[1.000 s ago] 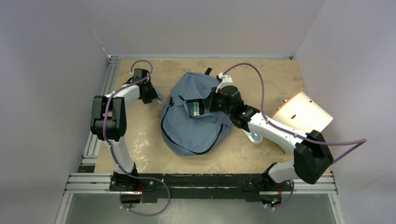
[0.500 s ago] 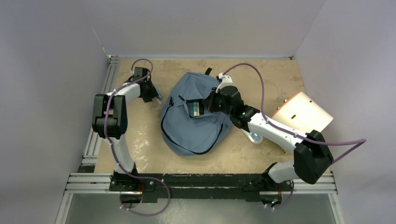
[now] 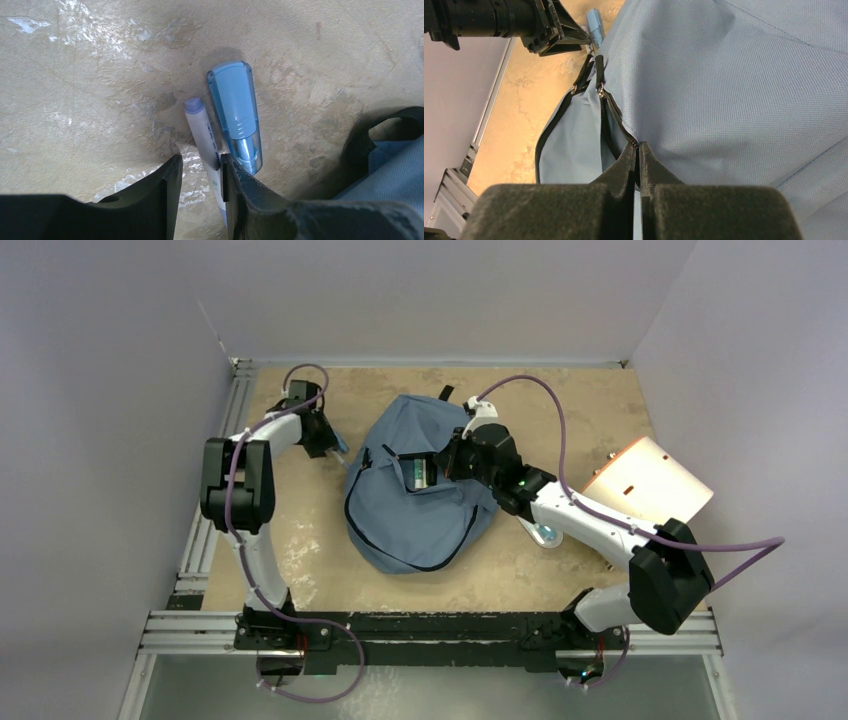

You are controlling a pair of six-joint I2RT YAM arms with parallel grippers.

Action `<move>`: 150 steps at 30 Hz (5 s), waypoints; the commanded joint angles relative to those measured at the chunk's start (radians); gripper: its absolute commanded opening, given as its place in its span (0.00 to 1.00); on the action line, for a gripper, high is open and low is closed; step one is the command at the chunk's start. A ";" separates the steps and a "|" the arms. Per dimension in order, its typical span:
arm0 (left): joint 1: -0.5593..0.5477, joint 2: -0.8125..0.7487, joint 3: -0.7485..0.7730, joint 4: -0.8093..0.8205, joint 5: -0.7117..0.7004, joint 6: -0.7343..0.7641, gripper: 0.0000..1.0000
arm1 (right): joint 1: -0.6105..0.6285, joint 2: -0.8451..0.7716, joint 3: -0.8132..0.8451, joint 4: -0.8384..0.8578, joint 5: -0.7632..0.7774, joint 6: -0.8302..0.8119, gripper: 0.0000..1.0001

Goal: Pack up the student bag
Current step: Pick up the stationery from the center of the board, then place the stationery in the student bag.

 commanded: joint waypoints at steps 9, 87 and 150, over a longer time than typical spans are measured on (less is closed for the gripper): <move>-0.053 0.103 0.119 -0.209 -0.230 0.118 0.33 | 0.013 -0.028 0.012 0.059 -0.034 0.024 0.00; -0.500 -0.640 -0.422 0.279 0.408 -0.128 0.00 | 0.013 -0.031 0.034 0.112 0.028 0.059 0.00; -0.510 -0.368 -0.152 0.039 0.052 -0.150 0.38 | 0.013 -0.047 -0.012 0.140 -0.028 0.087 0.00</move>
